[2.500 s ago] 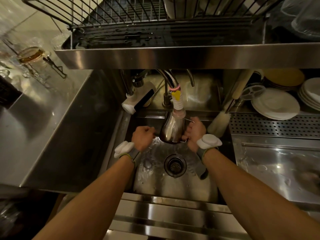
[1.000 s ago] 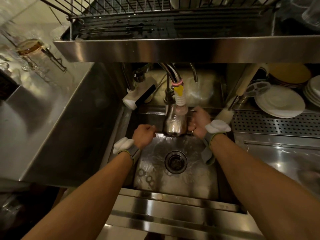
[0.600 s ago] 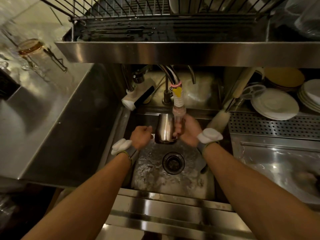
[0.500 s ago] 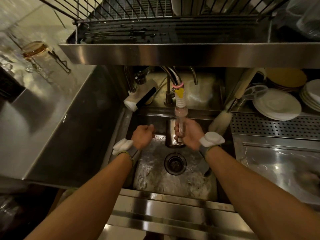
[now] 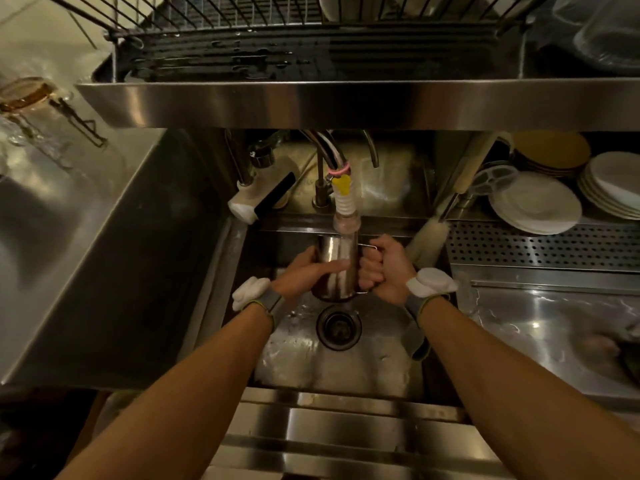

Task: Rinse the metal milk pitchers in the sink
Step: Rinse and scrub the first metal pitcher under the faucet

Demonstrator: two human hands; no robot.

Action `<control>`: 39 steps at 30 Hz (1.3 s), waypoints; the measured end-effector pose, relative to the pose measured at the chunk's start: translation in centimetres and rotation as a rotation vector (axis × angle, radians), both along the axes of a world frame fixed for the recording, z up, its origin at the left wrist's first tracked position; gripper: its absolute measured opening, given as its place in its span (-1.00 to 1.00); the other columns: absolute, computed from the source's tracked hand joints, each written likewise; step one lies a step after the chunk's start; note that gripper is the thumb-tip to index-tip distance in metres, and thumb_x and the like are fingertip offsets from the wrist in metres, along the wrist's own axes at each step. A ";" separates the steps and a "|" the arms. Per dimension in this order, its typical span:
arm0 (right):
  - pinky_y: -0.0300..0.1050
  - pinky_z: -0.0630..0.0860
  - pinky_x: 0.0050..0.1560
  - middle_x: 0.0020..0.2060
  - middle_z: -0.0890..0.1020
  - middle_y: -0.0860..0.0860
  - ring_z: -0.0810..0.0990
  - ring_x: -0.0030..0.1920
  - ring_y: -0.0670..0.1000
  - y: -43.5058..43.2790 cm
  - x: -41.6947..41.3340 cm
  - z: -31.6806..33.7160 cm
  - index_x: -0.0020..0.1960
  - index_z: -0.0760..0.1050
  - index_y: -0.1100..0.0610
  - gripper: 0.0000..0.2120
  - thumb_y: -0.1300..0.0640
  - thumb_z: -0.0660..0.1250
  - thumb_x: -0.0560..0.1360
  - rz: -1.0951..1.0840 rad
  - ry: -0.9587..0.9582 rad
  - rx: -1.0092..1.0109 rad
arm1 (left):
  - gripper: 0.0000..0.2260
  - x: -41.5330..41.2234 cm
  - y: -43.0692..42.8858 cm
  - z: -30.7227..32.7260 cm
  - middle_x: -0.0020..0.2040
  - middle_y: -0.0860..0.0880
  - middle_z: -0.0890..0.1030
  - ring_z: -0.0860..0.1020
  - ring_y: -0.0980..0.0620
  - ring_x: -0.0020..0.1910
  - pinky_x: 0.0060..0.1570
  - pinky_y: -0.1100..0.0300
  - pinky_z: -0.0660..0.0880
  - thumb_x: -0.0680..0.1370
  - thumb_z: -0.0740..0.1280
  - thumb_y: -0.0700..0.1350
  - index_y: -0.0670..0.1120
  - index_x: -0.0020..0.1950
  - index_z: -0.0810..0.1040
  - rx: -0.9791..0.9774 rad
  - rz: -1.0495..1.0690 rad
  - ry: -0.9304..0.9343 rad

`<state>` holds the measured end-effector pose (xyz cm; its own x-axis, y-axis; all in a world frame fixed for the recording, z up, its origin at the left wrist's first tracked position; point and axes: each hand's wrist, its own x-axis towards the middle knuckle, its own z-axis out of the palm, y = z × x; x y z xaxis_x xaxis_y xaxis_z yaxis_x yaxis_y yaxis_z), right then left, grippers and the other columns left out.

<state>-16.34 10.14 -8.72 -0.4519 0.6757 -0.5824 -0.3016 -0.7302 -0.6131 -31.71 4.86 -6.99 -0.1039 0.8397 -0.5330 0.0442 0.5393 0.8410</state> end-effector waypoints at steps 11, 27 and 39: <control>-0.19 0.44 -0.04 -0.05 0.62 0.11 0.54 -0.05 0.00 1.2 -0.6 -1.8 0.07 0.59 0.26 -0.77 0.14 0.29 0.53 -0.025 -0.870 0.564 | -0.42 2.3 3.2 -1.5 0.16 -0.12 0.62 0.61 -0.06 0.08 0.12 0.07 0.55 0.28 0.56 0.10 -0.18 0.18 0.55 -0.060 0.196 0.093; -0.01 0.57 0.07 0.10 0.62 0.11 0.62 0.00 0.05 -0.4 -2.6 -2.3 0.21 0.45 0.14 -0.38 0.07 0.59 0.23 0.022 -0.503 0.323 | -0.47 -1.9 0.7 -1.7 0.12 -0.14 0.62 0.55 -0.02 -0.19 -0.24 0.18 0.34 0.60 -0.02 0.22 -0.12 0.16 0.56 -0.112 0.217 0.149; 0.08 0.53 0.17 0.11 0.60 0.10 0.60 0.08 0.11 -0.9 -2.4 -0.3 0.32 0.38 0.18 -0.30 0.03 0.55 0.27 0.064 -0.490 0.312 | -0.53 -0.2 0.0 -1.0 0.06 -0.11 0.62 0.58 -0.04 -0.14 -0.27 0.20 0.40 0.60 0.05 0.19 -0.11 0.18 0.55 -0.030 0.160 0.190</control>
<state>-18.72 9.25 -9.00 -0.2254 0.8293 -0.5113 0.1102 -0.4998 -0.8591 -31.88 4.86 -7.97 -0.3349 0.7887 -0.5156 0.1124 0.5767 0.8092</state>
